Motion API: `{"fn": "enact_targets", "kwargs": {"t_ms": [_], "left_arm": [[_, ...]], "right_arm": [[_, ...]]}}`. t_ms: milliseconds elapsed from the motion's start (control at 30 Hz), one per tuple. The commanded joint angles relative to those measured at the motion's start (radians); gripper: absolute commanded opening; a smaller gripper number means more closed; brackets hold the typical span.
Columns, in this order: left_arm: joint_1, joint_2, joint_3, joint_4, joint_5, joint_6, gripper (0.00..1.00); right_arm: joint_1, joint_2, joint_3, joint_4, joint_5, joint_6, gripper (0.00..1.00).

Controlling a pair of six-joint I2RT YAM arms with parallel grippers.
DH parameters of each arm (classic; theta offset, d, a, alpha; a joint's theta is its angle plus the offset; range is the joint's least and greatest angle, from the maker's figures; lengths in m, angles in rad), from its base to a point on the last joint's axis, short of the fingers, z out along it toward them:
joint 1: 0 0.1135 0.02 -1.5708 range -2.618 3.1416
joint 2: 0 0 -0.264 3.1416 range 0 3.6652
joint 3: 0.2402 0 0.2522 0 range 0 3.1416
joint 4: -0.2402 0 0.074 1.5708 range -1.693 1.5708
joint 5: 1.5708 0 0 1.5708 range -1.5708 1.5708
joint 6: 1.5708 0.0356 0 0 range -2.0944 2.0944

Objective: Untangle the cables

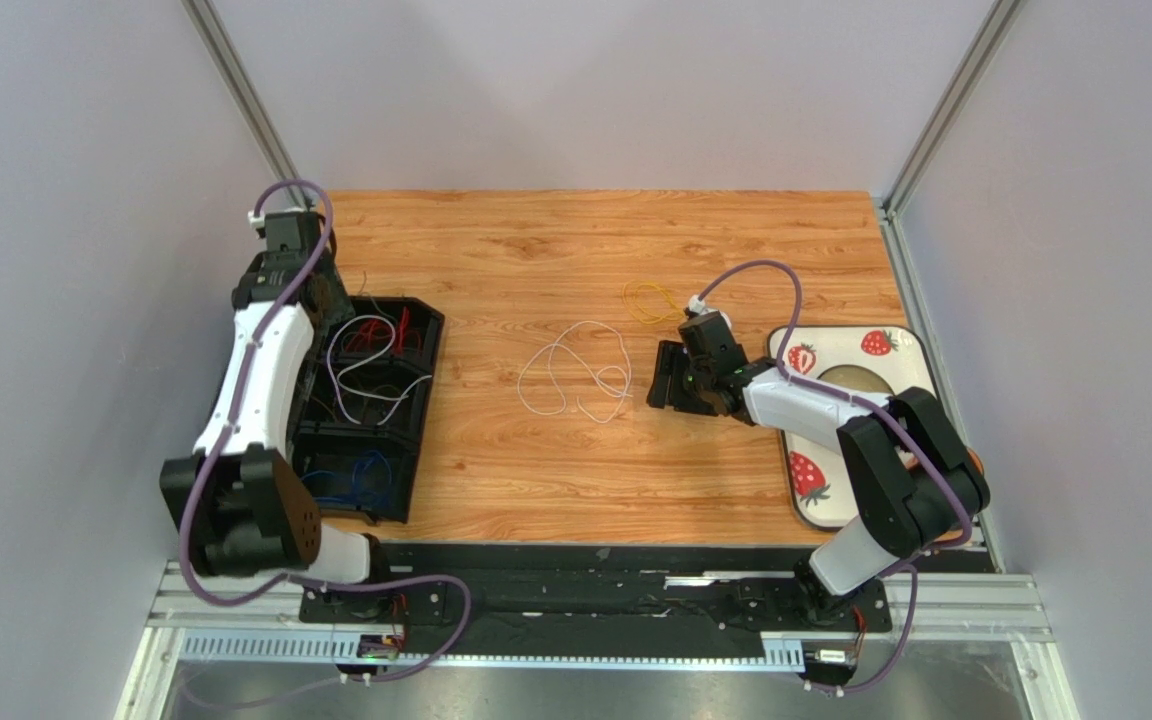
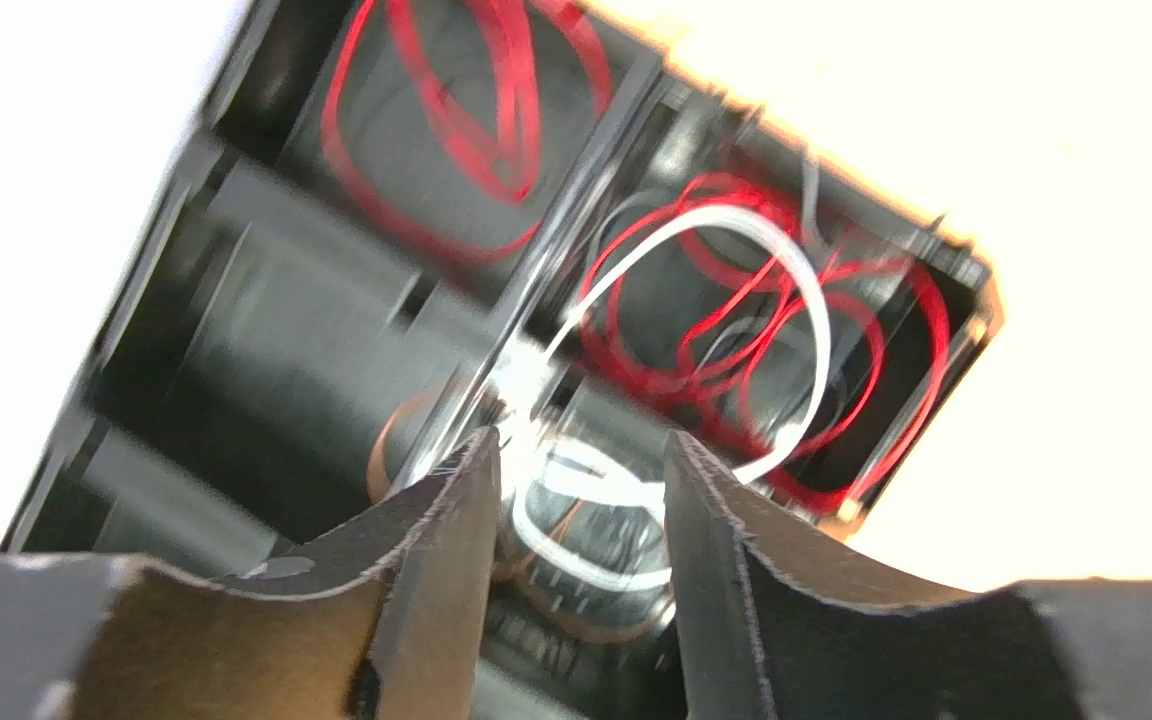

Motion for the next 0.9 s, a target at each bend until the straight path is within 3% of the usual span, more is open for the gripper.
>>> {"fn": "enact_targets", "kwargs": {"t_ms": [0,133,333,867], "left_arm": [[0.000,0.157,0.125,0.038,0.060,0.048,0.50],[-0.003,0.281,0.200,0.026,0.122,0.140,0.50],[-0.002,0.390,0.232,0.027,0.079,0.169,0.50],[0.009,0.459,0.223,0.041,0.021,0.203,0.49]], "right_arm": [[0.003,-0.026,0.007,0.021,0.012,-0.008,0.61],[0.005,-0.026,0.007,0.022,0.010,-0.008,0.61],[0.003,-0.023,0.009,0.021,0.009,-0.009,0.61],[0.005,-0.023,0.007,0.022,0.007,-0.006,0.61]]}}
